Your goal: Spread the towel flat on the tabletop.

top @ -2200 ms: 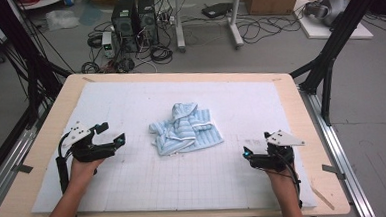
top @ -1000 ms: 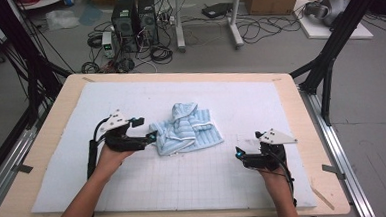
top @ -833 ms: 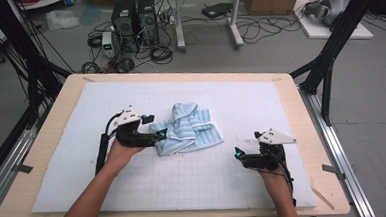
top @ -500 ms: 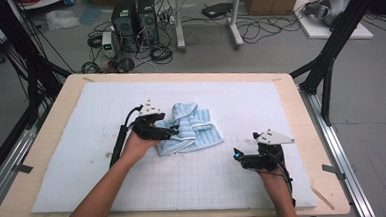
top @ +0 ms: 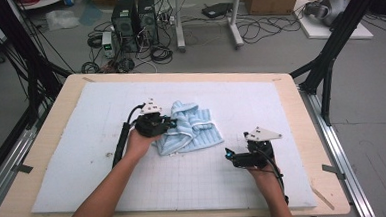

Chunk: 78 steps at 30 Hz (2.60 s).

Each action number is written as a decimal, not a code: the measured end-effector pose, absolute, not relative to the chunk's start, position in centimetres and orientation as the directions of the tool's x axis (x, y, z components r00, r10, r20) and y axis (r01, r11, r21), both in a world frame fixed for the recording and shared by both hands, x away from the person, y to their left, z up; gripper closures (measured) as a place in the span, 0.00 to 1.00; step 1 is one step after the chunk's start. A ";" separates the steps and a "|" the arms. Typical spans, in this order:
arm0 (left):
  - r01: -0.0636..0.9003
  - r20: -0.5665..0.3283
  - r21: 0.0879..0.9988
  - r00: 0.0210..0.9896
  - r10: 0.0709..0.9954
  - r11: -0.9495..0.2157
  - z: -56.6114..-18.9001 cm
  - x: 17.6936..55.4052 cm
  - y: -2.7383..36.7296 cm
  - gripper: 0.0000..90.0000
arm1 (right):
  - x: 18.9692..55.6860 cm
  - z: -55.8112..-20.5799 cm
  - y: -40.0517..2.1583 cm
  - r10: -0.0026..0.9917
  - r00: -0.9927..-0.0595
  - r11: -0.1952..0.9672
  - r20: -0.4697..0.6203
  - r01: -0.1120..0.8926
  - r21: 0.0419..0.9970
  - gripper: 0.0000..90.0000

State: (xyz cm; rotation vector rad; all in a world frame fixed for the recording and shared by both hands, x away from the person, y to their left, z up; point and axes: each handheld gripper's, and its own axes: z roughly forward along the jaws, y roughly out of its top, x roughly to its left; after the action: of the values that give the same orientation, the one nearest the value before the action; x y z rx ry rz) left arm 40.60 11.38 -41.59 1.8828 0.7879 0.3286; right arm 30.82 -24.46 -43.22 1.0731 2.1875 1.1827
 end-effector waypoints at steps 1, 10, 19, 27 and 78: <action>0.373 -0.121 0.890 0.748 0.652 -0.262 -41.6 40.6 11.4 0.88 | 31.0 -43.3 -24.1 0.787 -0.617 0.342 -0.007 0.426 0.838 0.10; 0.397 -0.150 0.896 0.692 0.706 -0.199 -41.2 41.2 15.2 0.88 | 33.8 -44.0 -19.4 0.713 -0.701 0.431 -0.007 0.431 0.793 0.29; 0.410 -0.160 0.894 0.667 0.728 -0.179 -41.2 41.5 16.8 0.88 | 36.1 -44.7 -15.3 0.627 -0.778 0.493 0.048 0.443 0.749 0.77; 0.416 -0.160 0.894 0.648 0.745 -0.170 -41.2 41.6 18.2 0.88 | 33.4 -44.1 -14.8 0.544 -0.834 0.551 0.096 0.441 0.709 0.93; 0.434 -0.164 0.887 0.612 0.774 -0.156 -41.9 39.2 19.8 0.50 | 41.4 -41.5 -14.0 0.762 -0.642 0.460 -0.088 0.441 0.770 0.95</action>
State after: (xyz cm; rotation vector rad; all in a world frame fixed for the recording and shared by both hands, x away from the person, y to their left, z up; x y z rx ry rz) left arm 39.23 19.85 -41.91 1.7881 0.9822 0.4041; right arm 41.45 -14.02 -41.46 1.0077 2.2913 1.0278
